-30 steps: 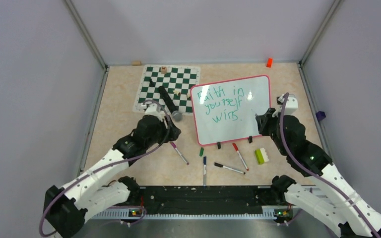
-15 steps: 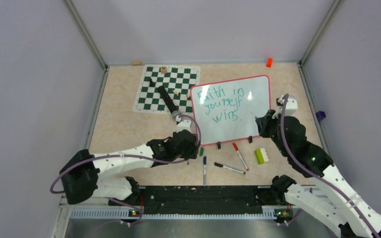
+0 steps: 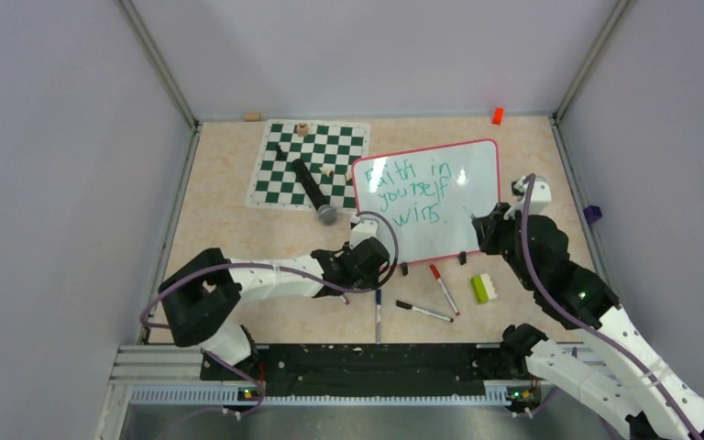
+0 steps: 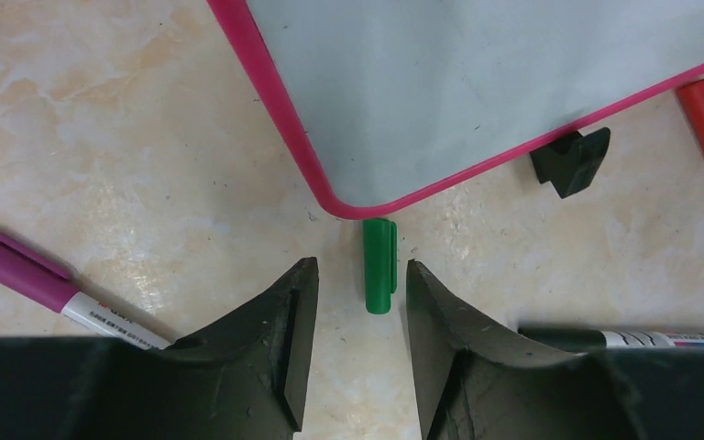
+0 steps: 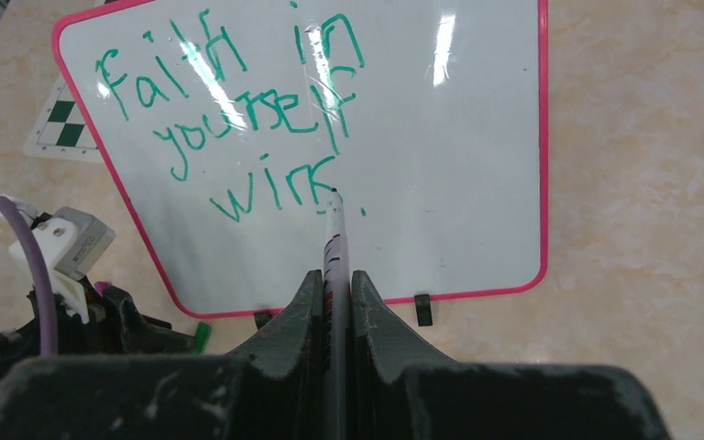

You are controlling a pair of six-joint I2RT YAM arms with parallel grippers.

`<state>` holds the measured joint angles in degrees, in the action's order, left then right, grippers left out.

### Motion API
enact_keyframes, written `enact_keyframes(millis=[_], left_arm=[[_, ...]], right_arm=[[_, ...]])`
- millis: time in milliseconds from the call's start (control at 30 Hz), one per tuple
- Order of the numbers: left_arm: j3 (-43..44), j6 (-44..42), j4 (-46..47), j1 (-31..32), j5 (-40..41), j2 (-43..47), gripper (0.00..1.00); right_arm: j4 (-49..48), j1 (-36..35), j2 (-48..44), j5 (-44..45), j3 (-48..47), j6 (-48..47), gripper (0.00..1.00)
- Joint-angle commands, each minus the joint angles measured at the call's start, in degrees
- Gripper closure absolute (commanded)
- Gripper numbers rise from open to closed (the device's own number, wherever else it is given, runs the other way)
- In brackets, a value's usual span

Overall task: Write a sentence on the whiteboard
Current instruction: Close the whiteboard marker at the center of the board.

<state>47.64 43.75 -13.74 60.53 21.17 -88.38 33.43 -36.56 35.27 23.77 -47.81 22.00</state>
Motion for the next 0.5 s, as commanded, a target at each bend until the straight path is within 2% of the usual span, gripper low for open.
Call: enact_keyframes(millis=[0, 167, 333, 400, 467], left_arm=[[3.32, 1.59, 0.74, 0.28, 2.06, -3.01, 0.56], [3.52, 2.15, 2.14, 0.27, 0.47, -5.39, 0.58], [4.16, 3.86, -1.01, 0.27, 2.48, -7.16, 0.63], [2.97, 5.14, -0.29, 0.21, 2.09, -6.56, 0.69], [0.04, 7.05, 1.35, 0.22, 1.64, -5.05, 0.8]], right_arm=[[-2.32, 0.61, -0.86, 0.0, -3.2, -1.31, 1.0], [-2.64, 0.6, -0.6, -0.09, -3.25, -1.61, 1.0], [-2.63, 0.56, -0.45, -0.21, -3.32, -1.91, 1.0], [-2.67, 0.61, -0.63, -0.36, -3.34, -1.93, 1.0], [-2.67, 0.6, -0.77, -0.62, -3.26, -1.88, 1.0]])
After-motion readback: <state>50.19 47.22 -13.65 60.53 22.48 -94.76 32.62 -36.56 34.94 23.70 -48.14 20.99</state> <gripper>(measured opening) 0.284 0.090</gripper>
